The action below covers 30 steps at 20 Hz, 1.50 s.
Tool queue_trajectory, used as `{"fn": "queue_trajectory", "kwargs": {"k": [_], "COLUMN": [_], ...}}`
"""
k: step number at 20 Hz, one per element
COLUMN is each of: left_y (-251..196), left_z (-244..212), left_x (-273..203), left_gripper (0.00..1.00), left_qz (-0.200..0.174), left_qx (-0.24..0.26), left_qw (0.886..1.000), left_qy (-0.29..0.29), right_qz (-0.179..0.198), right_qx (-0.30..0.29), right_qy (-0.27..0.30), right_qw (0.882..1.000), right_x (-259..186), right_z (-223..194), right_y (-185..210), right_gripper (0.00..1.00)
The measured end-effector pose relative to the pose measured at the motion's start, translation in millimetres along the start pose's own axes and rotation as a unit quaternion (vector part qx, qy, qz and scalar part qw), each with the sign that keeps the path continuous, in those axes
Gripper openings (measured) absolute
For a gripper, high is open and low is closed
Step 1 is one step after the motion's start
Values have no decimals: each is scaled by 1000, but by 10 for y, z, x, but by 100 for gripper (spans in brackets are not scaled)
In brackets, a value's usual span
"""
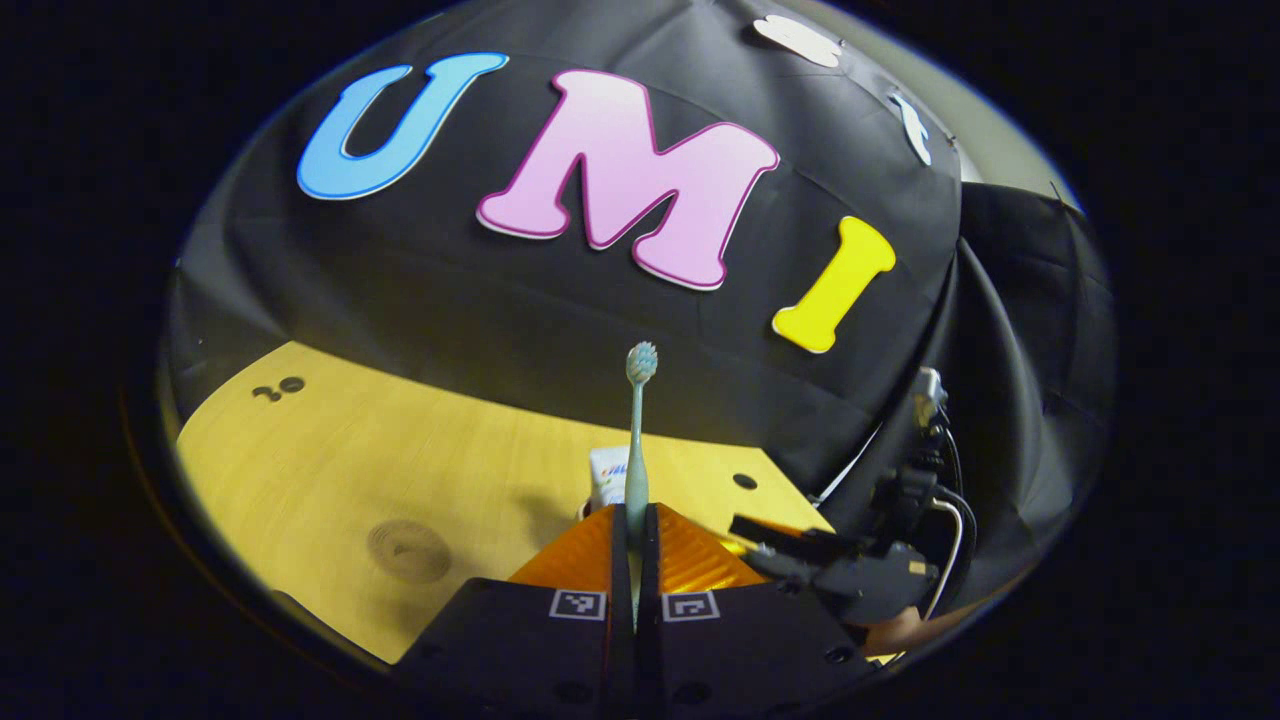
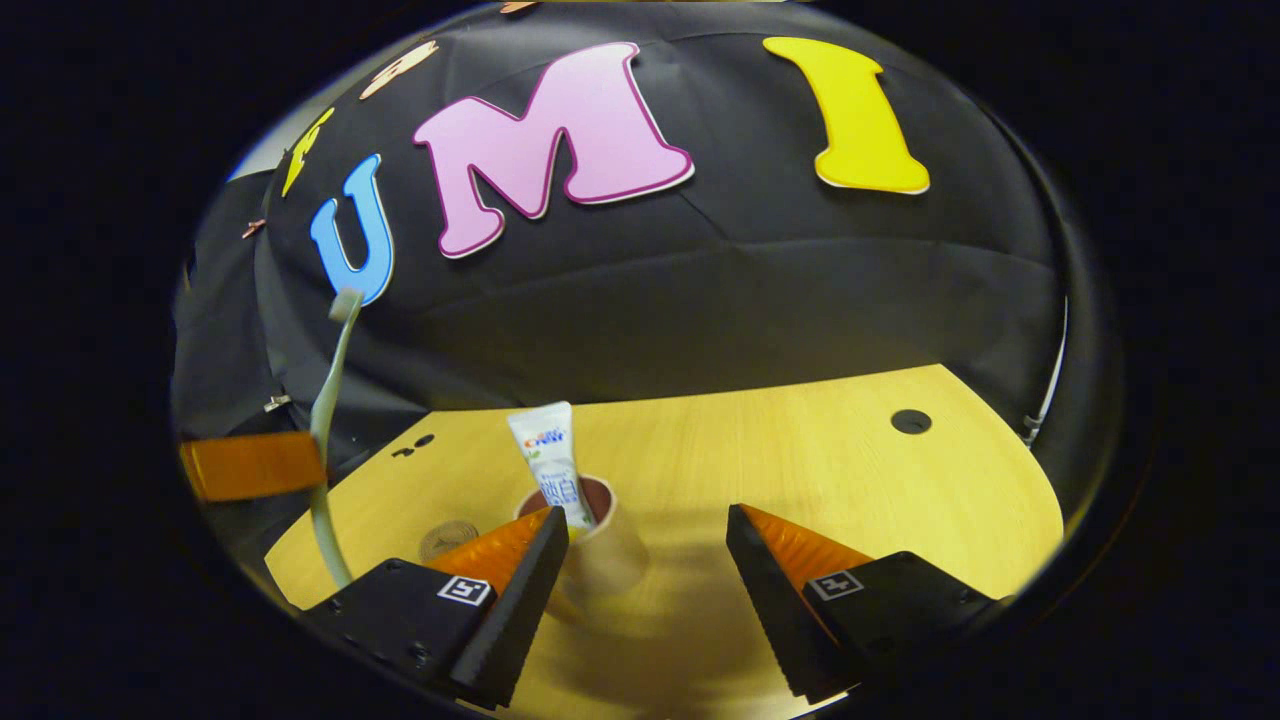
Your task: Put the toothbrush and toothpaste on the desktop into the cup, then pick up the cup and place it on the coaster on the desktop.
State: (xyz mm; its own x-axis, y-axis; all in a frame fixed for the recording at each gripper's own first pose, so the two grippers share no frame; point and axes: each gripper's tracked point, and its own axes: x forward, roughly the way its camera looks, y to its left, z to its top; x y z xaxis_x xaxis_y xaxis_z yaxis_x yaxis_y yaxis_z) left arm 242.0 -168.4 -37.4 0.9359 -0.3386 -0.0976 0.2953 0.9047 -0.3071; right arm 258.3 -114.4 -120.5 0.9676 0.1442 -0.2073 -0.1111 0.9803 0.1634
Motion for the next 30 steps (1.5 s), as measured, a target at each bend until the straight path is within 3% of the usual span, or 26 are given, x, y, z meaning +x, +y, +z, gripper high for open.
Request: {"fn": "queue_trajectory", "kwargs": {"k": [2,3,4,9,10,11,12,13,18,26,29,30], "left_y": [-40,-67,-70,-7,5,10,0,15,14,28,20,28], "left_z": [88,116,139,171,183,182,132,73,-251,-564,-697,-720], "left_x": [223,337,436,898,975,1042,1099,1171,1322,1262,1204,1157], "left_gripper": [6,1,6,6,11,6,11,6,6,18,39,40], "left_qz": [-11,-17,-20,-18,-16,-21,-27,-28,-34,-36,-39,-35], "left_qx": [13,17,17,24,27,25,21,21,41,66,80,86], "left_qw": [1000,999,999,995,994,993,993,993,992,992,993,993], "left_qy": [-24,-35,-45,-92,-104,-111,-114,-116,-112,-98,-82,-76], "right_qz": [-10,-12,-15,-22,-22,-20,-18,-18,-13,-20,-24,-25], "right_qx": [-3,0,3,9,5,2,-1,-4,-18,-23,-21,-21], "right_qy": [8,14,19,31,33,36,40,45,62,76,77,75], "right_qw": [1000,1000,1000,999,999,999,999,999,998,997,997,997], "right_x": [-88,-135,-173,-286,-312,-308,-315,-310,-366,-350,-321,-312], "right_z": [-55,-84,-106,-176,-198,-225,-250,-299,-501,-605,-570,-542], "right_y": [-134,-181,-226,-328,-325,-324,-317,-306,-239,-255,-271,-275], "right_gripper": [98,98,98,98,98,98,98,98,98,98,98,98]}}
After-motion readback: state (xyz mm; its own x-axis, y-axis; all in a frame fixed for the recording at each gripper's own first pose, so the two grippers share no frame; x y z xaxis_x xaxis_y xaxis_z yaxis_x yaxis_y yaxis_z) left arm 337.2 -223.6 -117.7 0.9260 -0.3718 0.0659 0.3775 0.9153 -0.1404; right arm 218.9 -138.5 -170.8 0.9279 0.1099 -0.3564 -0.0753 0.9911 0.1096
